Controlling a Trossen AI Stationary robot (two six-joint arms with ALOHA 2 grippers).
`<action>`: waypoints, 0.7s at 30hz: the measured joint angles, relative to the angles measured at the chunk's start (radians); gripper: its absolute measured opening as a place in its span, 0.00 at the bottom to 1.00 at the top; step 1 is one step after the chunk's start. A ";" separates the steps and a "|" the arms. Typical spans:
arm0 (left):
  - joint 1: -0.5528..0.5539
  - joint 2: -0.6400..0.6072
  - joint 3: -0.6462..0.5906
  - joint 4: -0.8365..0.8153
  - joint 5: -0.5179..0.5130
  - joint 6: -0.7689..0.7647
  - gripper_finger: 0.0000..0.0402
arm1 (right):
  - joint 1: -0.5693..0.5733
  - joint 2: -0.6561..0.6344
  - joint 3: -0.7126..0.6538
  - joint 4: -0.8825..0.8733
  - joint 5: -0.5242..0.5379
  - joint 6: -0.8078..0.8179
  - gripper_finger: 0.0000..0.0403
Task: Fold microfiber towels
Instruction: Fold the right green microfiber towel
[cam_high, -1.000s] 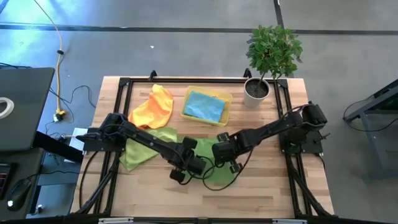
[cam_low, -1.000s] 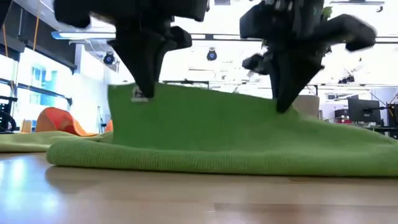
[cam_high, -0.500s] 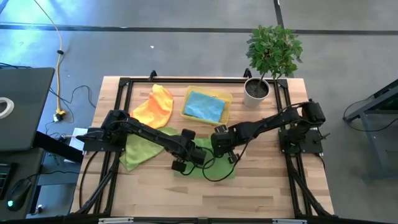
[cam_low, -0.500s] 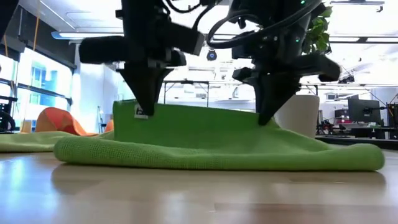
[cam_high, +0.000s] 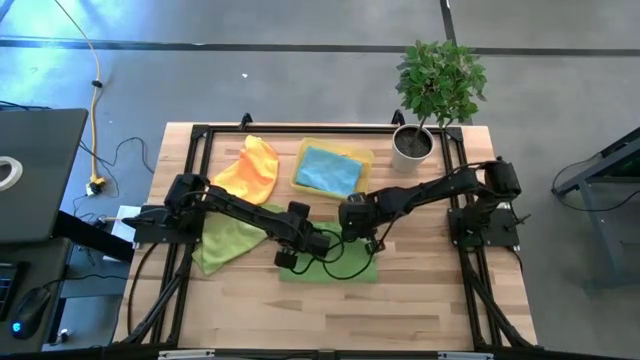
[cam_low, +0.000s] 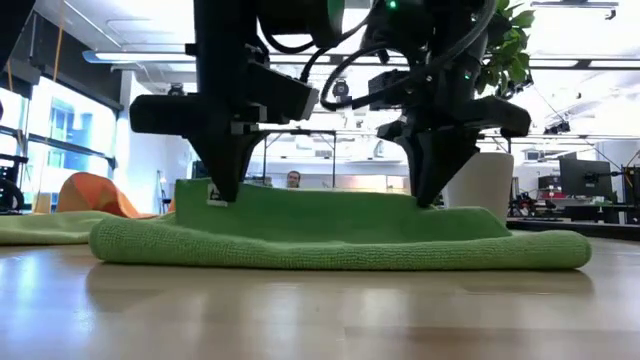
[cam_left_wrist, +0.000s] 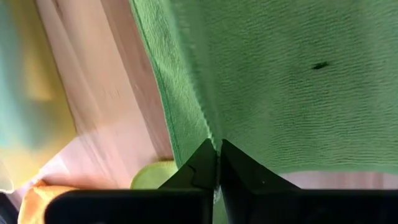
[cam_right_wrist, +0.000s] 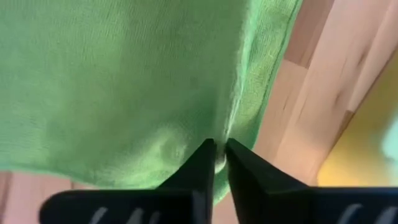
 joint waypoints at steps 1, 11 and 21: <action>0.003 0.000 0.000 0.002 0.000 0.000 0.04 | 0.000 0.001 0.000 0.008 0.000 0.016 0.11; 0.006 0.000 0.005 -0.003 -0.048 -0.007 0.25 | 0.001 -0.026 0.014 -0.062 0.009 0.261 0.30; 0.003 -0.029 0.007 -0.111 -0.075 0.078 0.35 | 0.042 -0.191 0.014 -0.233 0.030 0.512 0.30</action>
